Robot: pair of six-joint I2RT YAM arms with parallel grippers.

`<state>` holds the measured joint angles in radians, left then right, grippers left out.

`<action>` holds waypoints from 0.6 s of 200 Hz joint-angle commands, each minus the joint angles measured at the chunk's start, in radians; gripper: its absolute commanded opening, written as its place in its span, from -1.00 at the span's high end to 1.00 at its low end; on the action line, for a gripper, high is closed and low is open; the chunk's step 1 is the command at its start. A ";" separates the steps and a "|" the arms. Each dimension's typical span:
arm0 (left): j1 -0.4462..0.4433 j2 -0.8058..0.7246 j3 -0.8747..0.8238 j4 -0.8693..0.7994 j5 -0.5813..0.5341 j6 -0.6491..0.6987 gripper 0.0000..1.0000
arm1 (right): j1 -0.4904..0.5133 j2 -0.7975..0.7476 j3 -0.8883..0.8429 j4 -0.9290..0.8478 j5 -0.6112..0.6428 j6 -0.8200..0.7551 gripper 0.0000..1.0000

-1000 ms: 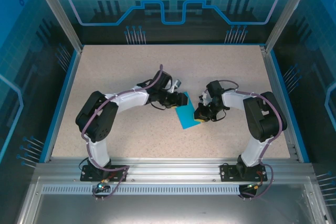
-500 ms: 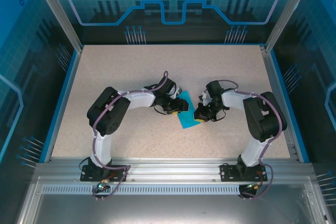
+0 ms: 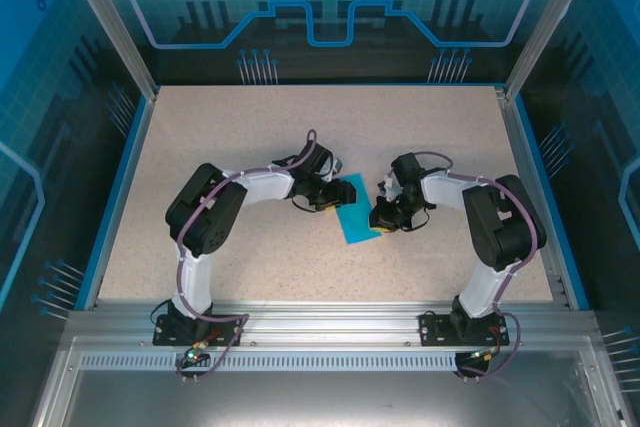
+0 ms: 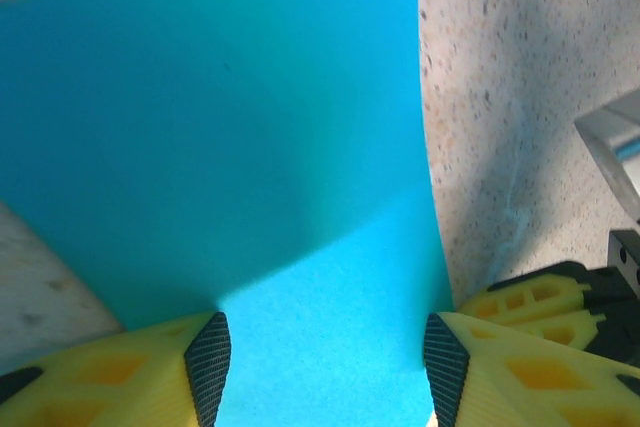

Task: Fold a paper plane with a square sheet of paper (fold left side to right side)
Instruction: First fold the square sheet of paper in half at the center of the table.

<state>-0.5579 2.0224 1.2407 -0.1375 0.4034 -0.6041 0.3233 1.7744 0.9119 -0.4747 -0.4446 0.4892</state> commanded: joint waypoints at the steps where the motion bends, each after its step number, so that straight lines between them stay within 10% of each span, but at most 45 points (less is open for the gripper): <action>1: 0.047 0.044 0.035 -0.037 -0.101 0.010 -0.18 | 0.032 0.077 -0.039 -0.094 0.152 -0.008 0.81; 120: 0.132 0.127 0.154 -0.100 -0.114 0.064 -0.19 | 0.046 0.080 -0.038 -0.098 0.153 -0.004 0.81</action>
<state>-0.4690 2.0892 1.3510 -0.1860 0.3916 -0.5926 0.3340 1.7779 0.9230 -0.4866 -0.4274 0.4892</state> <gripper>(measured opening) 0.597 0.097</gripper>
